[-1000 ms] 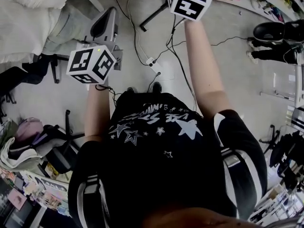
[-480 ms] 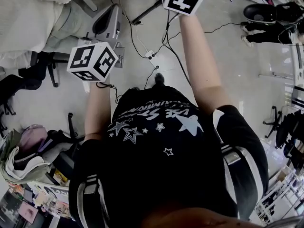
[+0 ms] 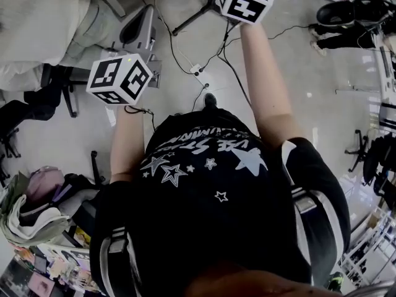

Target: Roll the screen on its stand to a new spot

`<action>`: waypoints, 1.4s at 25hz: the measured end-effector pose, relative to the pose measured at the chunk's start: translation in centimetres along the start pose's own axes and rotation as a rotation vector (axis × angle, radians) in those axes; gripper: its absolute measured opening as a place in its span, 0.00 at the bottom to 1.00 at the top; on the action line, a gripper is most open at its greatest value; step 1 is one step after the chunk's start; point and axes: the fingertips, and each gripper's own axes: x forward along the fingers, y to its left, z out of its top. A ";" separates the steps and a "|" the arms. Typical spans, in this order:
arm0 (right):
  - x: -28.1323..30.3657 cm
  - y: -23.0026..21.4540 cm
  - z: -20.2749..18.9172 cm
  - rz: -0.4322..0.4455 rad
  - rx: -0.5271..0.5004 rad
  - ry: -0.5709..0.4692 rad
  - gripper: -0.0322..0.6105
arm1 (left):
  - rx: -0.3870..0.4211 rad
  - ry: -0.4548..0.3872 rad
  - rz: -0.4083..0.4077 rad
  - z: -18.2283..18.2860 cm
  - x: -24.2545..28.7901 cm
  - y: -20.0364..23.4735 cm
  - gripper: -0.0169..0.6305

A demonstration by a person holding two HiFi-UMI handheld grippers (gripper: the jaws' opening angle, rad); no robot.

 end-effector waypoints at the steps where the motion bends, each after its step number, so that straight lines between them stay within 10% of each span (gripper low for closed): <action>1: 0.0 -0.2 -0.1 -0.007 -0.001 0.004 0.37 | -0.003 -0.002 -0.003 0.0 -0.3 0.0 0.04; 35: -13.8 -6.7 -0.5 -0.046 0.077 -0.008 0.37 | -0.040 0.050 -0.137 -1.5 -5.5 -5.1 0.04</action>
